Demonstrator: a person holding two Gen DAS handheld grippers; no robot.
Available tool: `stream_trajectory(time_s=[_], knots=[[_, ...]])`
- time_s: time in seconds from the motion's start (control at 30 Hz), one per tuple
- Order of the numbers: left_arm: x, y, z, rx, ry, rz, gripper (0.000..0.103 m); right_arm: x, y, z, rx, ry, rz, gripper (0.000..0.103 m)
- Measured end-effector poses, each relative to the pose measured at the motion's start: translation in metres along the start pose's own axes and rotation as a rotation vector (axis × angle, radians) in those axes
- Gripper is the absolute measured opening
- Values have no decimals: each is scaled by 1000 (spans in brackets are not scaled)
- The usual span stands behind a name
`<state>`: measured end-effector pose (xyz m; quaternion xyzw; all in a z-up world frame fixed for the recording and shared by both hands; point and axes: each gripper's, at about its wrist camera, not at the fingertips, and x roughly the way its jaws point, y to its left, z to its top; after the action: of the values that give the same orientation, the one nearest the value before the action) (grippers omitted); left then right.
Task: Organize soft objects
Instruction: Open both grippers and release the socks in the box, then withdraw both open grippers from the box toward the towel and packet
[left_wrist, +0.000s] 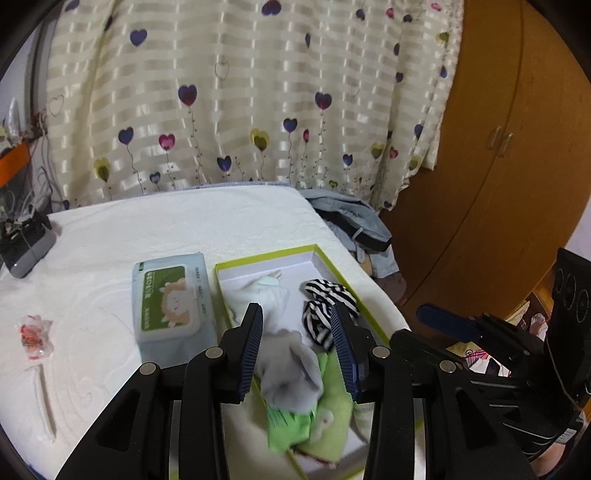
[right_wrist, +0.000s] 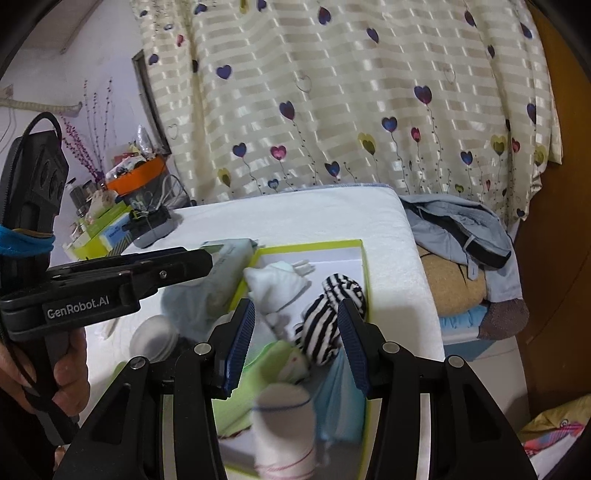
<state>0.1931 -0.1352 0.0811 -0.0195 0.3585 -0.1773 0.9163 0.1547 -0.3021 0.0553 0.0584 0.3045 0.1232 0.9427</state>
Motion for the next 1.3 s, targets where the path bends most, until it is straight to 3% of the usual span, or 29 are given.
stream_trajectory(time_s=[0.23,0.53,1.3], knots=[[-39,0,-24,-10,-39,-15,37,-24,23,-9,-37,-5,-31,48],[-74,14,-59,-31,-74,4,37,-37,54,-27,-85,10,4,48],[-114,51,-112,-123,-119,60,37,-36,112,-56,-164,60,91,48]])
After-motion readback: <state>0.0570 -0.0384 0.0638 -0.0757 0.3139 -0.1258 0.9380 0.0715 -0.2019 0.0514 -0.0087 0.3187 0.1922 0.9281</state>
